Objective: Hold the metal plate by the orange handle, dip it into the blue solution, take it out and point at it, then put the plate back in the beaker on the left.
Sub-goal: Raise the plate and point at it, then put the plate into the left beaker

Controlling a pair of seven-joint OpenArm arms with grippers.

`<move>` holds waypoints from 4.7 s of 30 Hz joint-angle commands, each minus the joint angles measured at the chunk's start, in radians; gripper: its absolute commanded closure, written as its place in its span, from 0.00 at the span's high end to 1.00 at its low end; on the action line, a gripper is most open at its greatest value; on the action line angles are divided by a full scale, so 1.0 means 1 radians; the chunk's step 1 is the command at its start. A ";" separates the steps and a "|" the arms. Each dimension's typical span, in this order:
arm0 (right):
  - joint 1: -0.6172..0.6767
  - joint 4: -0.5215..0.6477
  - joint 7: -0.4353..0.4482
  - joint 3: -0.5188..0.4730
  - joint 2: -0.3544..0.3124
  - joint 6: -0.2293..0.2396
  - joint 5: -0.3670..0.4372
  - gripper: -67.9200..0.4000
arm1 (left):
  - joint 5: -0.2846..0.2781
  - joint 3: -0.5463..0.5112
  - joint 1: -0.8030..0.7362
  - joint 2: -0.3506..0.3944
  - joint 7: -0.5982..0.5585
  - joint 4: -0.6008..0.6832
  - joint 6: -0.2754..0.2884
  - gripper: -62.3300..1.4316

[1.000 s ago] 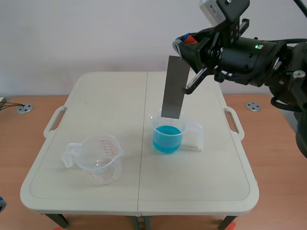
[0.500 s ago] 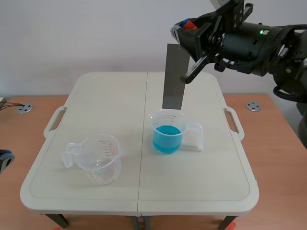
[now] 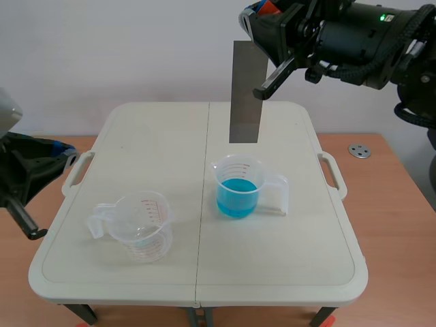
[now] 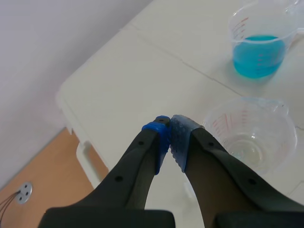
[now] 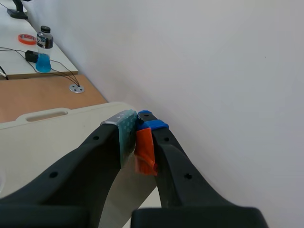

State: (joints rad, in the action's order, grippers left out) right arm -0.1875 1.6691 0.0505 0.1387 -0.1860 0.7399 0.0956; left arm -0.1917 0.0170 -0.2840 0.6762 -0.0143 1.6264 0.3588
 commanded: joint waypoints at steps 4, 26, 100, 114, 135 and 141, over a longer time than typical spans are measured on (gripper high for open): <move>-0.017 0.016 0.013 -0.005 -0.008 0.006 0.014 0.02 | -0.006 0.093 0.118 -0.012 0.020 -0.035 -0.003 0.05; -0.017 0.016 -0.004 -0.005 -0.008 0.006 0.029 0.02 | 0.096 0.382 0.505 -0.227 0.077 -0.290 0.082 0.05; -0.017 0.016 -0.003 0.011 -0.007 0.006 0.033 0.02 | -0.057 0.016 -0.123 0.045 -0.188 -0.131 -0.035 0.05; -0.018 0.016 0.000 0.101 -0.002 0.006 0.033 0.02 | -0.057 -0.165 -0.542 0.044 -0.357 -0.124 -0.035 0.05; -0.018 0.017 -0.026 0.257 0.084 0.006 0.014 0.02 | -0.052 -0.197 -0.798 0.020 -0.390 -0.127 -0.035 0.05; -0.018 0.017 -0.030 0.303 0.120 0.006 -0.017 0.02 | -0.052 -0.197 -0.796 0.020 -0.389 -0.127 -0.035 0.05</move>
State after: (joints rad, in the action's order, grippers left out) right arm -0.1875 1.6691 0.0086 0.4355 -0.0769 0.7399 0.0746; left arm -0.2367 -0.1719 -1.0805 0.7010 -0.3908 1.4830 0.3222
